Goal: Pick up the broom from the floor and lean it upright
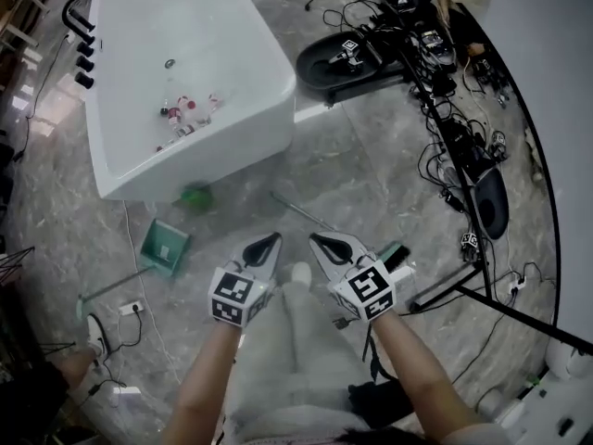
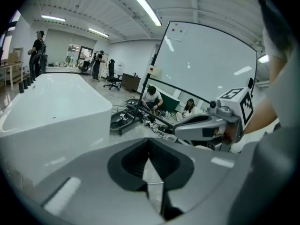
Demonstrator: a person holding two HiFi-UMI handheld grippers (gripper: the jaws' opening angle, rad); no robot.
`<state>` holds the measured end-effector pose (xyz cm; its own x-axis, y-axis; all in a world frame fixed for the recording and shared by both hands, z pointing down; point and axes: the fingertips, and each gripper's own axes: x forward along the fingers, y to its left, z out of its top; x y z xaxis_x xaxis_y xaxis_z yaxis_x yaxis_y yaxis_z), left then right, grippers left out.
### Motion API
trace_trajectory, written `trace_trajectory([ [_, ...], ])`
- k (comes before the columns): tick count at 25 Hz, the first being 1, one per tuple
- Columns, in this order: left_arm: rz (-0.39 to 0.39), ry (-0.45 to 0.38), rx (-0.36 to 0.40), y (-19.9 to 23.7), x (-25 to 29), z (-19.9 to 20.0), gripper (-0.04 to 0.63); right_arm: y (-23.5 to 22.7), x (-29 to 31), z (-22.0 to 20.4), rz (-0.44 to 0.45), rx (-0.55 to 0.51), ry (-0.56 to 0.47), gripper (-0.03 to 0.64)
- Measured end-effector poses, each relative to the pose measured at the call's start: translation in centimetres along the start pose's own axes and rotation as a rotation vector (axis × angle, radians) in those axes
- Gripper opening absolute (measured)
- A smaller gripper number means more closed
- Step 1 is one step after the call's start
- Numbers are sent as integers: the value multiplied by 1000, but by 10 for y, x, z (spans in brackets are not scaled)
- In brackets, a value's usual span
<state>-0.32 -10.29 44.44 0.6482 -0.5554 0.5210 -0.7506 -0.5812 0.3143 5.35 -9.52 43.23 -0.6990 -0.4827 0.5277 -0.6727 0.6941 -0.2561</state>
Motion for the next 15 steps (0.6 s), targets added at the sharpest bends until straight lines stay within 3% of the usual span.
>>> trace_trajectory([
  [7,-53,47,-45,26,53,-55,-6,-17,65,-75,-23,-42,106,3],
  [15,-71,88,-48,72,112,-122,-6,-60,131,-169,-109,-13,248,3],
])
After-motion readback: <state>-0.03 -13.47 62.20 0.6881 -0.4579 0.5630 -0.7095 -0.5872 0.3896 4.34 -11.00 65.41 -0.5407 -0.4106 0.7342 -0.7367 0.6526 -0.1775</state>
